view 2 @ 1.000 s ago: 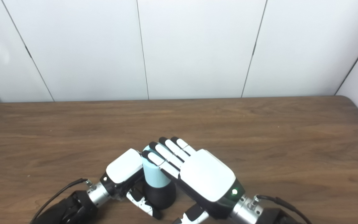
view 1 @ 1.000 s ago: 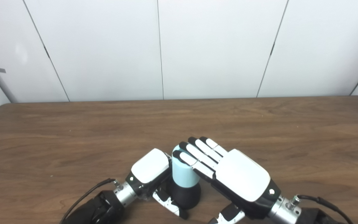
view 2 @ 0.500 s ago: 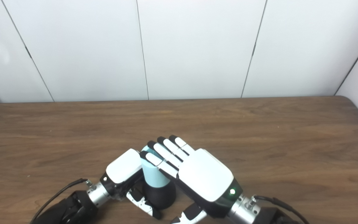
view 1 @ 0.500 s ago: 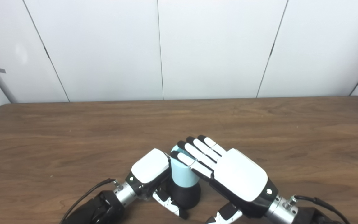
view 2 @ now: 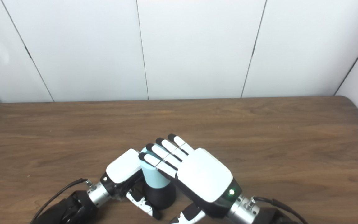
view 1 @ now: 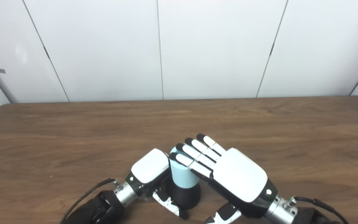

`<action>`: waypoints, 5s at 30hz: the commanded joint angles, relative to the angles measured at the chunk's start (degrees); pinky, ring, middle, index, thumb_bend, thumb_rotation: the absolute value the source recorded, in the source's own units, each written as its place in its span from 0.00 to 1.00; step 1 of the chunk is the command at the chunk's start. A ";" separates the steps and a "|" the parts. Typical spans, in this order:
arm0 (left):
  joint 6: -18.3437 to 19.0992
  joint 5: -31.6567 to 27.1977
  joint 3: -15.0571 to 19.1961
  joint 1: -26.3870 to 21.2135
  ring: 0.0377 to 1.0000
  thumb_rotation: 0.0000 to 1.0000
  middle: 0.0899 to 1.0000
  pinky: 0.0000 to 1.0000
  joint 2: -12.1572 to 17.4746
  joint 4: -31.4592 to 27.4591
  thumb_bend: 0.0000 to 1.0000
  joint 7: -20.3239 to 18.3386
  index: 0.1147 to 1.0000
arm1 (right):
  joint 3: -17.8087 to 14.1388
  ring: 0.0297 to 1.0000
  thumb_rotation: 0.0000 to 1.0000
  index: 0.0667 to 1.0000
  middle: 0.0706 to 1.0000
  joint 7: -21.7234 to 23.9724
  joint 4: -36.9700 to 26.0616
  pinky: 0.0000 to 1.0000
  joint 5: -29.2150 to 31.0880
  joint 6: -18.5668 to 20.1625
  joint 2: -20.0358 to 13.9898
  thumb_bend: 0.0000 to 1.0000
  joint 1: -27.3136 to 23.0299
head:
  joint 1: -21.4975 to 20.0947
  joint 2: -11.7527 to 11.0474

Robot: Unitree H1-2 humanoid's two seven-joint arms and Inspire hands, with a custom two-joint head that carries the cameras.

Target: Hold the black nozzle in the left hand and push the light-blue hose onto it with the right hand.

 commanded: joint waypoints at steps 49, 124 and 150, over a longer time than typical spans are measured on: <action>-0.17 -0.43 -4.59 9.56 0.28 0.00 0.37 0.23 -3.19 6.28 0.52 -4.22 0.46 | 3.55 0.96 0.79 0.90 0.94 4.29 0.49 0.99 -4.59 -1.33 -2.77 0.77 7.51 | -0.03 0.19; -0.21 -0.93 -4.93 9.42 0.31 0.00 0.39 0.26 -3.05 6.66 0.52 -4.04 0.45 | 5.91 0.99 0.96 0.95 0.99 12.53 0.50 0.98 -4.88 3.16 -4.31 0.78 9.79 | 0.17 0.22; -0.21 -0.90 -5.04 9.07 0.22 0.00 0.37 0.19 -3.10 7.29 0.52 -4.10 0.44 | 5.04 1.00 0.90 1.00 1.00 4.22 -1.30 1.00 0.90 3.11 -1.17 0.83 8.26 | -0.04 -0.10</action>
